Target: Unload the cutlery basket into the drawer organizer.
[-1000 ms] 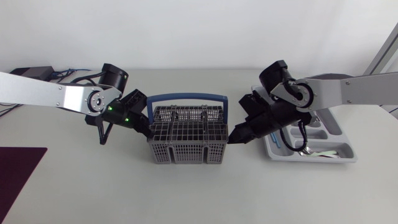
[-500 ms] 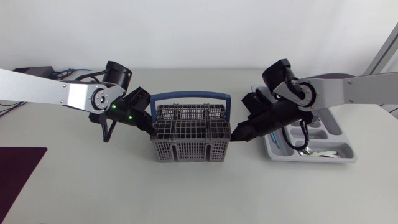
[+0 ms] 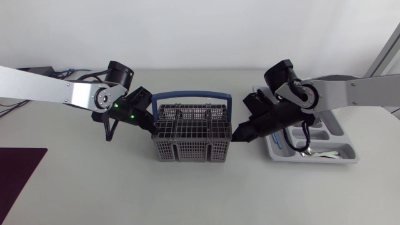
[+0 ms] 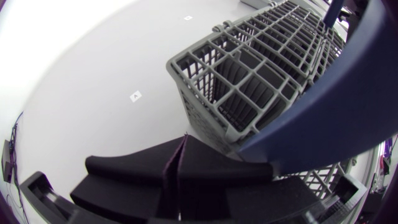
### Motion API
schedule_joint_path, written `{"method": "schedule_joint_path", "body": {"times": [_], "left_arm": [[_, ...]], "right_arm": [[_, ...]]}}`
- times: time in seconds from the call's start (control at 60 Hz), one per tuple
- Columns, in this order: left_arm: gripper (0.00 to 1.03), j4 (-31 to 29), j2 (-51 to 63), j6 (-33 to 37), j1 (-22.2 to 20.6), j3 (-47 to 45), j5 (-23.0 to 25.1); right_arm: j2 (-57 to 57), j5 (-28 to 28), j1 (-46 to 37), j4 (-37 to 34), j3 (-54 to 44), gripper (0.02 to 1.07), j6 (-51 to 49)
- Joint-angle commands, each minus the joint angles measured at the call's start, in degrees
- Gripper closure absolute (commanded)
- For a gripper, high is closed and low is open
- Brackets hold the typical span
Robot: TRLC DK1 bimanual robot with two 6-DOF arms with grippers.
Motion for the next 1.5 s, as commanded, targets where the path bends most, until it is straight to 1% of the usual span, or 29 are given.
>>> {"method": "schedule_joint_path", "body": {"times": [0.0, 0.3, 0.417, 0.633, 0.733, 0.817, 0.883, 0.967, 1.033, 1.067, 1.083, 1.133, 1.15, 1.183, 1.233, 1.25, 1.267, 1.283, 1.3, 1.333, 1.35, 1.483], "left_arm": [[0.90, 0.39, 1.90, 0.16, -0.38, 1.15, 1.02], [0.90, 0.39, 1.72, 0.43, 1.38, 0.10, 1.02], [0.90, 0.39, 1.46, 0.60, 2.88, -0.52, 1.11], [0.90, 0.39, 0.40, 0.69, 3.31, -2.01, 1.11], [0.90, 0.39, -0.65, 0.69, 4.63, -2.72, 1.29], [0.90, 0.39, -3.64, 0.78, 6.22, -4.39, 1.64], [0.89, 0.39, -6.63, 0.78, 6.74, -6.06, 1.81], [0.79, 0.39, -10.50, 0.78, 7.09, -8.52, 2.08], [0.78, 0.39, -12.87, 0.78, 7.18, -10.19, 2.08], [0.72, 0.48, -14.54, 0.78, 7.18, -11.15, 2.08], [0.67, 0.48, -15.59, 0.78, 7.18, -11.77, 2.08], [0.55, 0.56, -17.70, 0.60, 7.18, -12.91, 2.08], [0.51, 0.56, -18.58, 0.52, 7.18, -13.44, 2.08], [0.45, 0.56, -19.90, 0.34, 7.18, -14.14, 2.08], [0.34, 0.65, -21.57, 0.25, 7.09, -15.11, 2.08], [0.29, 0.65, -22.27, 0.25, 7.09, -15.64, 2.08], [0.26, 0.65, -22.54, 0.25, 7.09, -15.72, 2.08], [0.18, 0.65, -23.68, 0.16, 7.09, -16.43, 2.08], [0.13, 0.65, -24.73, 0.08, 7.09, -16.95, 2.08], [0.09, 0.65, -25.61, -0.10, 7.09, -17.39, 2.08], [0.05, 0.65, -26.76, -0.54, 7.18, -17.92, 2.08], [0.05, 0.65, -31.77, -2.12, 9.38, -20.03, 2.08]], "right_arm": [[-1.15, -0.98, 1.21, 1.68, -0.67, 1.01, 0.76], [-1.67, 2.10, 0.94, 2.47, -1.64, 1.01, 0.93], [-1.94, 3.15, 0.15, 3.00, -2.61, 1.01, 0.93], [-3.43, 5.00, -0.02, 3.52, -4.37, 1.01, 0.93], [-5.01, 6.40, -0.46, 3.52, -5.24, 1.01, 0.93], [-7.82, 7.02, -0.99, 3.44, -6.30, 1.00, 0.84], [-10.64, 7.90, -0.90, 3.44, -7.27, 0.93, 0.76], [-13.98, 8.69, -0.29, 3.52, -8.67, 0.79, 0.49], [-15.82, 9.83, 0.33, 3.61, -9.37, 0.70, 0.32], [-16.88, 10.27, 0.68, 3.70, -9.90, 0.62, 0.05], [-17.32, 10.36, 0.77, 3.79, -10.08, 0.59, 0.05], [-18.46, 10.80, 1.21, 3.79, -10.52, 0.45, 0.05], [-18.90, 10.88, 1.38, 3.79, -10.78, 0.39, -0.12], [-19.95, 11.06, 1.38, 3.79, -11.13, 0.30, -0.30], [-21.36, 11.94, 1.56, 3.88, -11.66, 0.20, -0.65], [-21.80, 12.38, 1.65, 3.88, -11.92, 0.18, -0.74], [-22.41, 12.73, 1.82, 3.88, -12.19, 0.15, -0.91], [-23.12, 12.73, 1.82, 3.88, -12.36, 0.11, -1.00], [-23.73, 12.91, 1.73, 3.88, -12.71, 0.08, -1.00], [-24.88, 13.26, 1.73, 3.88, -13.15, 0.07, -1.18], [-25.32, 13.61, 1.73, 3.88, -13.42, 0.07, -1.35], [-29.53, 16.42, 1.47, 3.79, -15.26, 0.07, -2.58]]}}
